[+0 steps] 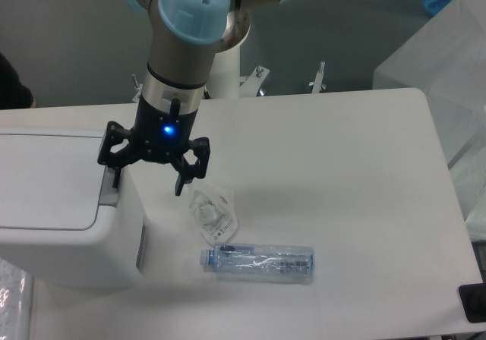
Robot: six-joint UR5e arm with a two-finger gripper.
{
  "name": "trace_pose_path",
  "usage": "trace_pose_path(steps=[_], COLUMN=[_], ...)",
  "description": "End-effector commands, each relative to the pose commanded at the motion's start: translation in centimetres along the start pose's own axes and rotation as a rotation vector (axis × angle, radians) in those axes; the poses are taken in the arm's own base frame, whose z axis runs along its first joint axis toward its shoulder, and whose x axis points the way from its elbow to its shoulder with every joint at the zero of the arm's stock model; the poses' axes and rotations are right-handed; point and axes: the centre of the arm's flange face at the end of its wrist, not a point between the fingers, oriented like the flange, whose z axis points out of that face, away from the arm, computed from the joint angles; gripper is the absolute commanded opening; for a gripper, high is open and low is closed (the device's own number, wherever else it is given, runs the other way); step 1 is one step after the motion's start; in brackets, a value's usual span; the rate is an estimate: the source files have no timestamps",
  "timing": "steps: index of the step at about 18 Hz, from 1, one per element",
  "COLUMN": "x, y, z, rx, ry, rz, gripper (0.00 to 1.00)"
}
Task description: Open the trash can
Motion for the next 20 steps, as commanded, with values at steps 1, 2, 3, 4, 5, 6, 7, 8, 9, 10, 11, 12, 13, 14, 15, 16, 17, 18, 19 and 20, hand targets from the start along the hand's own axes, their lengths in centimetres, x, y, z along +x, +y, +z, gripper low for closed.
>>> trace_pose_path(steps=[1,2,3,4,5,6,7,8,9,10,11,12,13,14,15,16,17,18,19,20], x=[0.0,-0.1,-0.1,-0.1,-0.1,-0.1,-0.1,-0.1,-0.2,-0.2,-0.2,-0.2,-0.2,-0.2,-0.3,-0.3,-0.3,-0.2,0.0,0.2], y=[0.0,0.0,0.0,0.0,0.0,0.0,-0.1,-0.1,-0.1,-0.1,-0.1,-0.1,-0.1,-0.1,0.0,-0.1,-0.1,-0.2,-0.3,-0.7], z=[0.1,0.2,0.2,0.2,0.3,0.3,0.3,0.4,0.4,0.5,0.5,0.5,0.5,0.5,0.6,0.6,0.5,0.4,-0.1,-0.8], rx=[-0.001,-0.003,-0.003,-0.003,-0.004,-0.001,0.001,-0.001,0.0,-0.001,-0.001,-0.001,-0.001,-0.001,-0.003,-0.002,0.0,0.003,0.012,0.026], ry=[0.0,0.0,0.0,-0.001,0.001,0.0,0.0,0.001,-0.001,0.0,0.0,0.0,0.0,0.0,0.0,-0.001,-0.002,0.0,-0.002,-0.004], rz=[-0.001,-0.001,-0.001,-0.001,-0.002,-0.001,0.001,0.001,0.0,-0.001,-0.001,-0.001,-0.001,-0.001,-0.001,-0.001,0.0,0.001,0.005,0.013], gripper=[1.0,1.0,1.0,1.0,1.0,1.0,1.0,1.0,1.0,1.0,1.0,1.0,1.0,1.0,1.0,1.0,1.0,1.0,1.0,1.0])
